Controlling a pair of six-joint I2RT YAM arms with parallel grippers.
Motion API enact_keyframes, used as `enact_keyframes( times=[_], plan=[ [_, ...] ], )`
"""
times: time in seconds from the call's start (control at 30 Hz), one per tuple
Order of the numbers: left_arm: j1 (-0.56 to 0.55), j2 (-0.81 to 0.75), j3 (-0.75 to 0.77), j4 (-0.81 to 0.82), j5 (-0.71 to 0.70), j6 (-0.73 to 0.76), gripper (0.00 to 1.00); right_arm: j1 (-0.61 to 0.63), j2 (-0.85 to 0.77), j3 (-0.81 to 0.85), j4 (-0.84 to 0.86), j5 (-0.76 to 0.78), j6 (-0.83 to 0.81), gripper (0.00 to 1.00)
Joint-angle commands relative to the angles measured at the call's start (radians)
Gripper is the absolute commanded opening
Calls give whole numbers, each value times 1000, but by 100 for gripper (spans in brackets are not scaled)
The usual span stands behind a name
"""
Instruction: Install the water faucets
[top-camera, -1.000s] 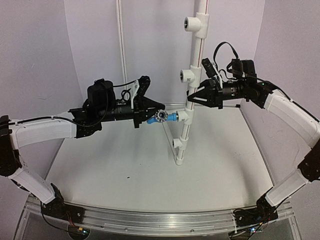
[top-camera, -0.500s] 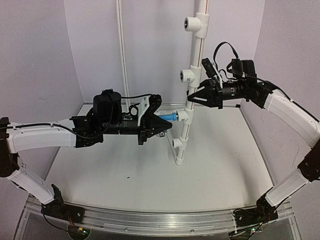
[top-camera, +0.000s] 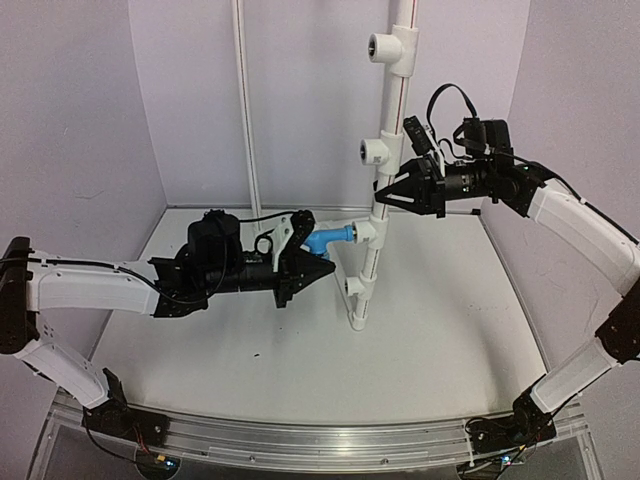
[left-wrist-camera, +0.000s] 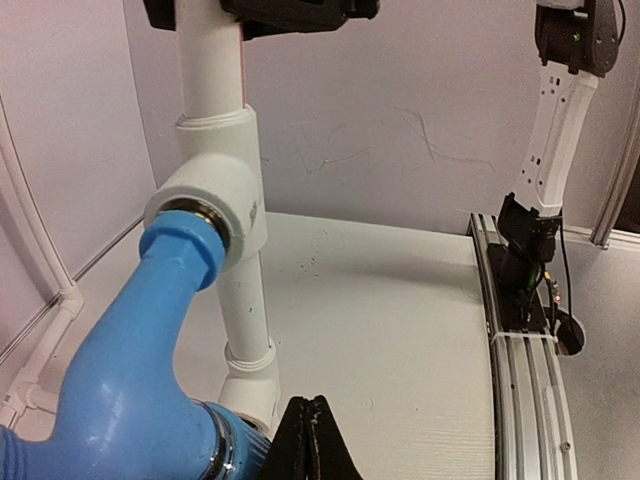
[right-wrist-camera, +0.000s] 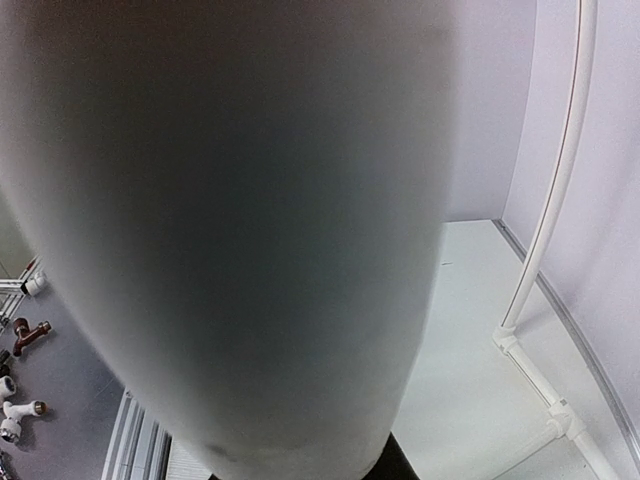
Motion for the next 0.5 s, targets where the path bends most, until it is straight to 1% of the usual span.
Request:
enact_keyframes(
  times=[0.0, 0.1, 0.47],
  plan=[
    [30, 22, -31, 181, -61, -68, 0, 6, 4, 20, -124, -13, 132, 0],
    [64, 36, -51, 256, -44, -125, 0, 6, 3, 20, -124, -13, 132, 0],
    [137, 86, -68, 377, -11, -204, 0, 5, -4, 9, -124, -17, 131, 0]
  ],
)
